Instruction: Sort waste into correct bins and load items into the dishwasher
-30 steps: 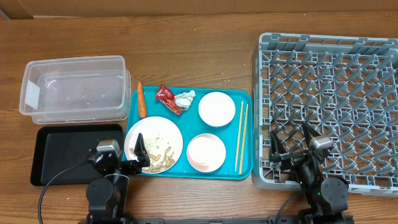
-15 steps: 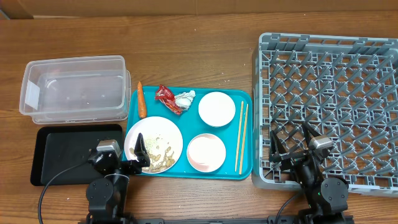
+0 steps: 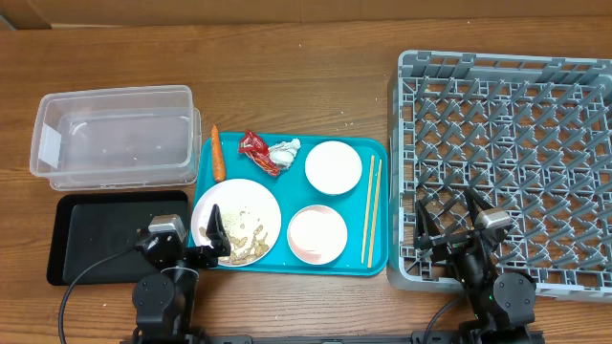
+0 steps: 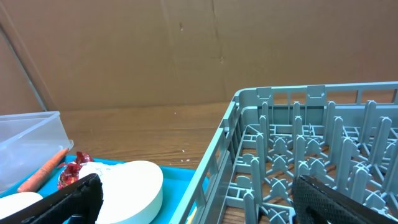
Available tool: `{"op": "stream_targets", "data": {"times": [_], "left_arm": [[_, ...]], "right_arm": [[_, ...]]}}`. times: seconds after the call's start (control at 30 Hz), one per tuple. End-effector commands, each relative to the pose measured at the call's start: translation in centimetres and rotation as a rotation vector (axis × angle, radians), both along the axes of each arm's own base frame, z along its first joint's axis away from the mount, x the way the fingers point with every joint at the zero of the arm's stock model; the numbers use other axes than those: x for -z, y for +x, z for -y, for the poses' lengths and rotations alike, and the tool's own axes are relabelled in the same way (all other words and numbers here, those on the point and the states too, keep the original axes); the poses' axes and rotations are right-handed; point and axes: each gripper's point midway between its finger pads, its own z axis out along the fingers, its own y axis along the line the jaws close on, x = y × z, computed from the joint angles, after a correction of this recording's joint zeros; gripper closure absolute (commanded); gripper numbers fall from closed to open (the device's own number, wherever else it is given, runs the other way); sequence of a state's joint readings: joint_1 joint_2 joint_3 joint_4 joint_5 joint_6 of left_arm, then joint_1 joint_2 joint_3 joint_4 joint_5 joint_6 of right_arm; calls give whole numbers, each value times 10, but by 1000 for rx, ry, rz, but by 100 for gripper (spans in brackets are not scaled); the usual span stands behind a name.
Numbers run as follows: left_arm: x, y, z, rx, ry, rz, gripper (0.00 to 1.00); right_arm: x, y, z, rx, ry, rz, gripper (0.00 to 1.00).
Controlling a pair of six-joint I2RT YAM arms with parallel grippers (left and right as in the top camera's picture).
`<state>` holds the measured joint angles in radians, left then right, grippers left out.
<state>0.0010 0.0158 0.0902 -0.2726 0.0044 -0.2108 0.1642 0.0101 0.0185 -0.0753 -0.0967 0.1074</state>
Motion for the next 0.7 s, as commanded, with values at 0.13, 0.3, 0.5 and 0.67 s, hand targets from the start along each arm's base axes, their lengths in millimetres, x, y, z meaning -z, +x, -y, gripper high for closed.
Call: {"op": "stream_targets", "data": {"times": [0.13, 0.3, 0.5, 0.67], "left_arm": [[-3, 1, 7, 31, -57, 21, 0], [-54, -1, 43, 240, -172, 208, 0], [-134, -19, 47, 285, -85, 459, 0], [-159, -24, 48, 283, -62, 322, 0]], "right_arm": [[-1, 0, -2, -12, 2, 15, 0], [-16, -10, -22, -141, 147, -10, 0], [-67, -26, -11, -88, 151, -24, 0], [-108, -41, 3, -11, 133, -139, 0]]}}
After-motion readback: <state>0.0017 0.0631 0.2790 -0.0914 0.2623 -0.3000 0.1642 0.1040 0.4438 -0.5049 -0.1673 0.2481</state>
